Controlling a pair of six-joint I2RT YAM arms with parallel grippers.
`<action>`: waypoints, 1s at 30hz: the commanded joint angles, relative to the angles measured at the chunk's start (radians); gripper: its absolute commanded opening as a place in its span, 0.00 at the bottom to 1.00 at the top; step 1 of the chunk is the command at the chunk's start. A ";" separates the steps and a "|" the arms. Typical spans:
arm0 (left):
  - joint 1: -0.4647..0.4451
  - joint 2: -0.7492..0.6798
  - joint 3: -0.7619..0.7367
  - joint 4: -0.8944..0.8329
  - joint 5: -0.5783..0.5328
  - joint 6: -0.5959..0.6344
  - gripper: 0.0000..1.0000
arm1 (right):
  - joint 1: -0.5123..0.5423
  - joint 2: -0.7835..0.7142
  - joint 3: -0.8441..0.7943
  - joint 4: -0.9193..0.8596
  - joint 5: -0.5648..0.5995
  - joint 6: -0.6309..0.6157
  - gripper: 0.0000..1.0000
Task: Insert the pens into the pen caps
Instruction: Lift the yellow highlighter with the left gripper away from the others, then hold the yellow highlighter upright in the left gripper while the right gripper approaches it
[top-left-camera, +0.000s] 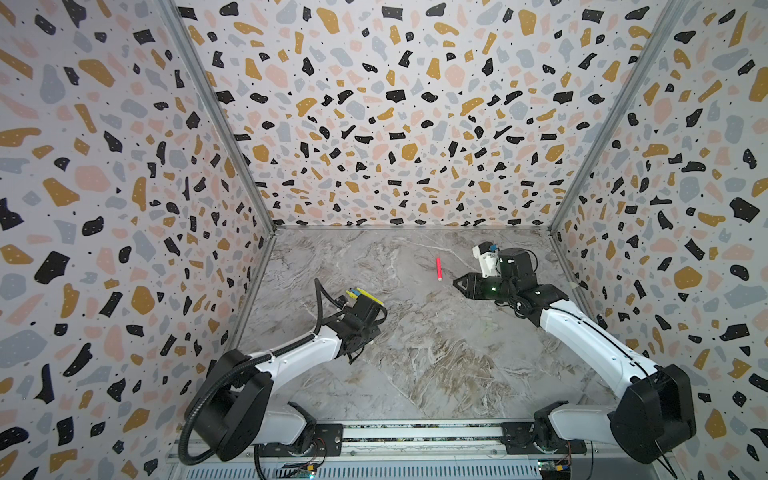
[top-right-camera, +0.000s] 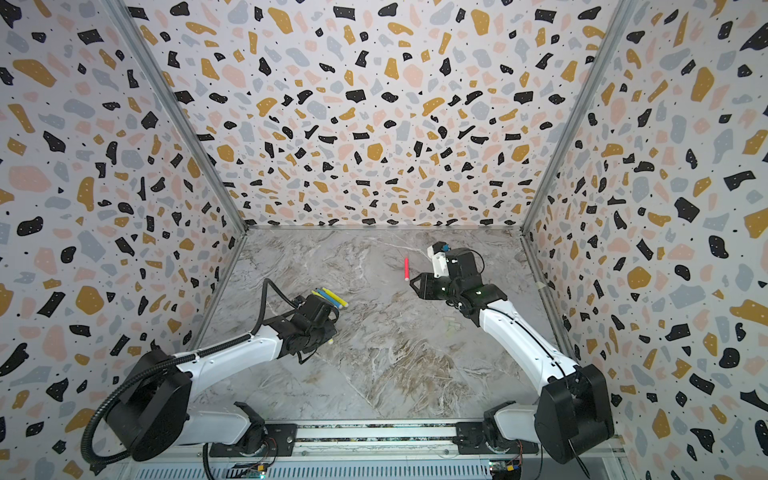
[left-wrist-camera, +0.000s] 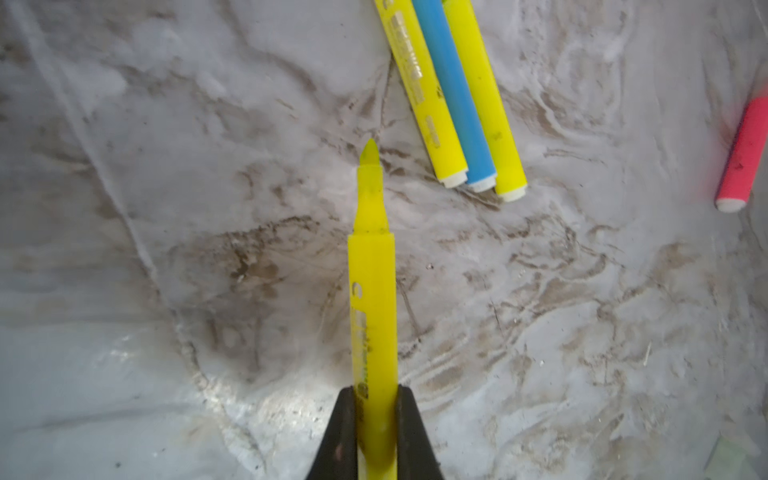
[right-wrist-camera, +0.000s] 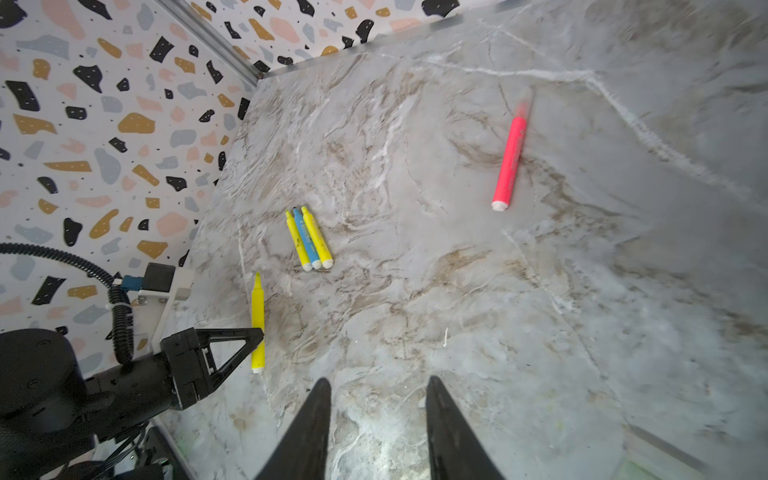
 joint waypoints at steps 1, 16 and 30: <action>-0.029 -0.045 -0.045 0.085 0.081 0.103 0.00 | 0.000 -0.037 -0.053 0.070 -0.153 -0.002 0.40; -0.159 -0.112 -0.134 0.404 0.251 0.220 0.00 | 0.063 -0.008 -0.287 0.396 -0.448 0.143 0.43; -0.220 -0.204 -0.165 0.550 0.295 0.261 0.00 | 0.150 0.102 -0.253 0.525 -0.455 0.208 0.43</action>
